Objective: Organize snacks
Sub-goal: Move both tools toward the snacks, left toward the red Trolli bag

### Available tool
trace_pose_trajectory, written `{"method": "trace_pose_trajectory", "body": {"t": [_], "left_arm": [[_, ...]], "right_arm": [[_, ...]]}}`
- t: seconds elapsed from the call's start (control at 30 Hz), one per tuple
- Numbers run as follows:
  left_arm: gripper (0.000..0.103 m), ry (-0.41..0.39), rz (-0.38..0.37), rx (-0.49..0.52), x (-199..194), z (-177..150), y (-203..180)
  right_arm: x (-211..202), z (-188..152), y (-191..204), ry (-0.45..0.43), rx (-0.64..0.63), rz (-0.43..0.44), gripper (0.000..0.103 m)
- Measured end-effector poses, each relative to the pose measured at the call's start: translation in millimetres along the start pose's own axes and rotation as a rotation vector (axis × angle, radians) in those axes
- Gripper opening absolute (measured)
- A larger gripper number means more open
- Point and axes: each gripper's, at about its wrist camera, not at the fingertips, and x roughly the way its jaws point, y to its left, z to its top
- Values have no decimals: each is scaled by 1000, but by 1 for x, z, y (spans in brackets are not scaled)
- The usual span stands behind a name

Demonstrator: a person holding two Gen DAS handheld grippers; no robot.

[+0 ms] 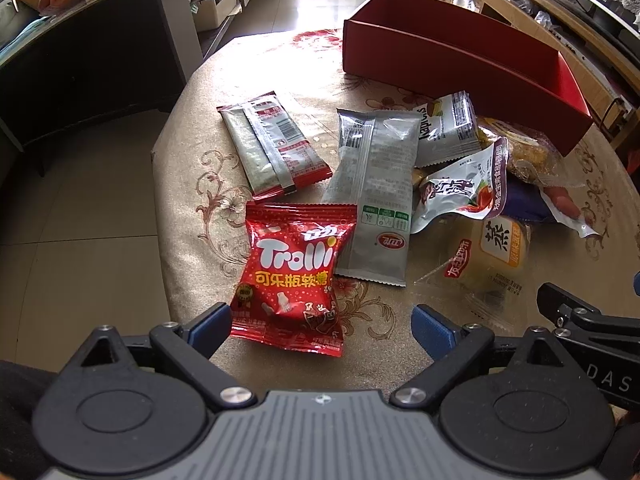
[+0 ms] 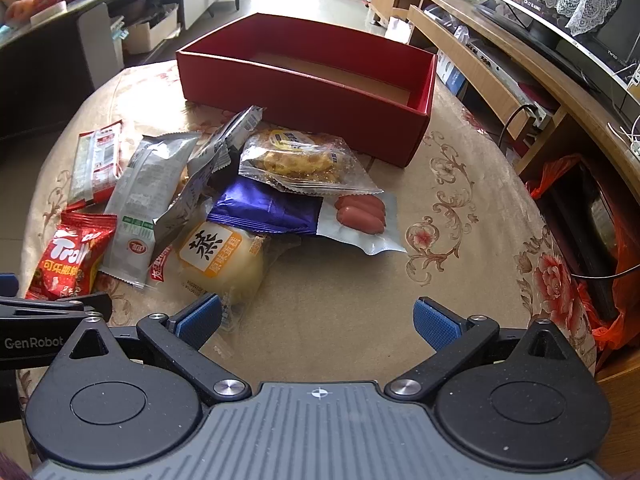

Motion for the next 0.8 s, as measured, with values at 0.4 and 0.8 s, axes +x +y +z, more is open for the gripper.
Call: {"method": "trace_pose_trajectory", "body": {"t": [0.4, 0.8], "left_arm": [[92, 8, -15, 6, 2, 0, 2], [92, 28, -10, 24, 12, 3, 1]], "right_arm": [[2, 0, -1, 6, 0, 7, 103], [9, 3, 2, 35, -24, 15, 103]]}}
